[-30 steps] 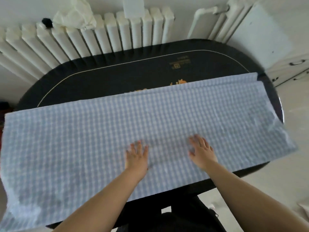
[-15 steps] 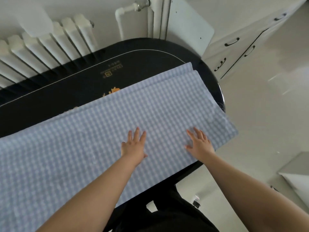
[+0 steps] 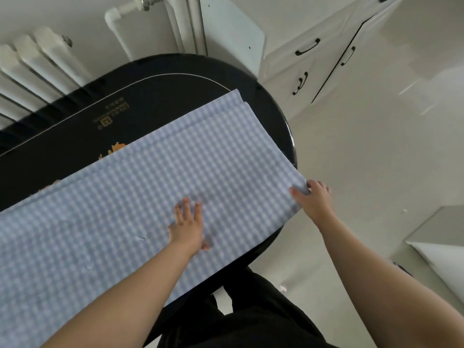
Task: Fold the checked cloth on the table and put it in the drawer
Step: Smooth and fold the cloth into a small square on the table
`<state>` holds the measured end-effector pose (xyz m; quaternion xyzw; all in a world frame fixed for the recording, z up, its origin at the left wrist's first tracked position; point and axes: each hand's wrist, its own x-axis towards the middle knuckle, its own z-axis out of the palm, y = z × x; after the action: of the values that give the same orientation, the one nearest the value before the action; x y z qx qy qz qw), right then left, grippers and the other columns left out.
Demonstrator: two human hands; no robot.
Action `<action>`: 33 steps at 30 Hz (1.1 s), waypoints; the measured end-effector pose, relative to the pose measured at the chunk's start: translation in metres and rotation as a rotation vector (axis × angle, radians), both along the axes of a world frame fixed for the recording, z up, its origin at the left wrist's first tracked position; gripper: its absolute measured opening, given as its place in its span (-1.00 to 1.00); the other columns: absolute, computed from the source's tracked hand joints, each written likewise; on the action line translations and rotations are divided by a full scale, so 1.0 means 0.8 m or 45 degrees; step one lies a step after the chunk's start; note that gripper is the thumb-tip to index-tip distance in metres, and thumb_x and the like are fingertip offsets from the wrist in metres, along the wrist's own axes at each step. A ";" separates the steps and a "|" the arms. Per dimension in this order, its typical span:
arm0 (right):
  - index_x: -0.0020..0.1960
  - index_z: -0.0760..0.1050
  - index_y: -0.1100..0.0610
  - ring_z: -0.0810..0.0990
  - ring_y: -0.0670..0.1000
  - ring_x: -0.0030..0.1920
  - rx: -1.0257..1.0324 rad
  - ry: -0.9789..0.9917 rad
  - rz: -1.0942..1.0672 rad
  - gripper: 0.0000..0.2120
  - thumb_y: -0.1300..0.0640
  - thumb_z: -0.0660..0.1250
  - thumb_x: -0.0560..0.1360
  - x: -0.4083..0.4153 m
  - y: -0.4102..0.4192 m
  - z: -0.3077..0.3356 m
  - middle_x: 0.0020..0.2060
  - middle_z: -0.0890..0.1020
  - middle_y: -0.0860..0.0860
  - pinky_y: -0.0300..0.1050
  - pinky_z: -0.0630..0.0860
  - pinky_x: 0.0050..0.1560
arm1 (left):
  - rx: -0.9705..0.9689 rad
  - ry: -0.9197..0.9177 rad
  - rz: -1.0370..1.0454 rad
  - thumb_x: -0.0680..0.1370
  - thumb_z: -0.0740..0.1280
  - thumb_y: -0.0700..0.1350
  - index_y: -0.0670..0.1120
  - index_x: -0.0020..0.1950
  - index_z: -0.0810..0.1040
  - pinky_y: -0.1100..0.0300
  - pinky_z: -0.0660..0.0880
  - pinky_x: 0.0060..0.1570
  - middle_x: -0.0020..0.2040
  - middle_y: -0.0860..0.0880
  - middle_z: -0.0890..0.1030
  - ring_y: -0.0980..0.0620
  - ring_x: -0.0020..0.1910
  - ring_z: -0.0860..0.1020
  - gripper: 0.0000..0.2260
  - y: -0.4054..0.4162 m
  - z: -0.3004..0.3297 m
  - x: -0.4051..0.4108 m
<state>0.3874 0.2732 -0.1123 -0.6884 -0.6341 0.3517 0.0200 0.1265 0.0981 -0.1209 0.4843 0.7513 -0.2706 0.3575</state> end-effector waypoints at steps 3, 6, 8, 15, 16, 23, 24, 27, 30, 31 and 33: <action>-0.10 0.37 0.08 0.45 0.10 -0.02 -0.035 0.023 0.312 -0.70 -0.12 0.36 0.44 -0.011 0.022 0.012 -0.24 0.49 -0.05 -0.03 0.34 0.01 | -0.031 -0.010 0.007 0.46 0.41 0.16 -0.13 0.51 -0.41 -0.15 0.34 0.34 0.45 -0.25 -0.49 -0.34 0.48 -0.32 0.07 0.002 0.002 0.003; 0.15 0.39 0.01 0.53 0.04 -0.07 -0.267 0.035 0.374 -0.55 -0.20 0.39 0.39 -0.011 0.052 0.024 -0.06 0.54 -0.05 -0.06 0.44 -0.08 | -0.027 0.021 -0.001 0.46 0.40 0.15 -0.14 0.50 -0.42 -0.15 0.33 0.35 0.44 -0.27 -0.50 -0.34 0.48 -0.34 0.07 0.006 0.002 0.006; 0.18 0.46 0.11 0.53 0.06 -0.03 -0.455 -0.134 0.454 -0.48 -0.23 0.38 0.40 0.004 0.074 0.027 0.01 0.56 0.01 -0.08 0.42 -0.02 | -0.054 0.051 0.004 0.46 0.40 0.15 -0.14 0.49 -0.45 -0.14 0.33 0.36 0.39 -0.26 -0.55 -0.34 0.47 -0.35 0.08 0.008 0.001 0.009; -0.12 0.43 0.06 0.51 0.08 -0.05 -0.454 0.001 0.699 -0.84 -0.02 0.27 0.53 -0.019 0.062 0.056 -0.19 0.52 -0.05 -0.11 0.38 -0.13 | -0.065 0.068 0.034 0.44 0.43 0.15 -0.11 0.49 -0.44 -0.15 0.32 0.36 0.41 -0.24 -0.55 -0.31 0.48 -0.35 0.10 0.010 -0.002 0.010; -0.06 0.43 0.05 0.50 0.08 -0.04 -0.378 -0.048 0.806 -0.82 -0.06 0.21 0.56 -0.032 0.049 0.068 -0.18 0.52 -0.06 -0.12 0.37 -0.13 | -0.068 0.069 0.037 0.43 0.43 0.16 -0.11 0.50 -0.44 -0.15 0.32 0.36 0.43 -0.23 -0.53 -0.30 0.49 -0.35 0.11 0.011 -0.001 0.010; 0.27 0.31 0.05 0.54 0.15 -0.19 0.137 -0.456 0.971 -0.70 -0.07 0.07 0.62 -0.024 0.048 0.059 -0.30 0.45 0.01 -0.07 0.47 -0.20 | -0.063 0.092 0.026 0.43 0.43 0.17 -0.12 0.50 -0.43 -0.12 0.35 0.34 0.44 -0.25 -0.51 -0.31 0.49 -0.33 0.11 0.013 0.001 0.011; 0.30 0.30 0.05 0.52 0.14 -0.23 0.127 -0.474 0.834 -0.67 -0.09 0.07 0.62 -0.011 0.050 0.048 -0.28 0.47 0.03 -0.08 0.45 -0.22 | -0.064 0.093 0.031 0.43 0.44 0.16 -0.12 0.50 -0.43 -0.11 0.35 0.34 0.44 -0.26 -0.51 -0.31 0.49 -0.33 0.11 0.014 0.001 0.012; 0.39 0.24 0.10 0.53 0.19 -0.01 0.196 -0.467 0.381 -0.58 -0.04 0.15 0.59 0.006 0.038 0.014 0.00 0.57 0.15 0.01 0.41 -0.03 | -0.065 0.106 0.009 0.44 0.42 0.17 -0.13 0.49 -0.44 -0.10 0.35 0.34 0.40 -0.27 -0.56 -0.32 0.48 -0.34 0.10 0.014 0.000 0.012; 0.34 0.33 0.15 0.46 0.23 0.19 0.550 -0.206 0.426 -0.57 0.07 0.27 0.51 -0.034 -0.017 -0.007 0.18 0.50 0.18 0.10 0.36 0.19 | -0.053 0.123 -0.015 0.44 0.40 0.19 -0.13 0.50 -0.43 -0.07 0.37 0.33 0.42 -0.27 -0.53 -0.32 0.49 -0.33 0.10 0.012 -0.002 0.011; 0.33 0.35 0.12 0.46 0.22 0.24 0.619 -0.072 0.647 -0.57 0.06 0.28 0.50 -0.054 -0.043 -0.012 0.21 0.51 0.16 0.12 0.37 0.23 | -0.041 0.125 -0.018 0.44 0.40 0.20 -0.13 0.50 -0.42 -0.05 0.39 0.33 0.43 -0.27 -0.51 -0.32 0.49 -0.33 0.09 0.012 -0.002 0.011; 0.41 0.28 0.03 0.32 0.16 0.43 0.558 -0.019 1.233 -0.54 -0.02 0.18 0.53 -0.077 -0.091 -0.035 0.38 0.42 0.10 0.13 0.26 0.40 | -0.012 0.111 -0.016 0.44 0.40 0.19 -0.12 0.51 -0.40 -0.01 0.40 0.31 0.45 -0.27 -0.50 -0.31 0.49 -0.33 0.08 0.011 -0.001 0.009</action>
<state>0.3259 0.2000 -0.1400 -0.2987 -0.9381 0.1750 -0.0057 0.1341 0.1072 -0.1220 0.4749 0.7618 -0.2974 0.3250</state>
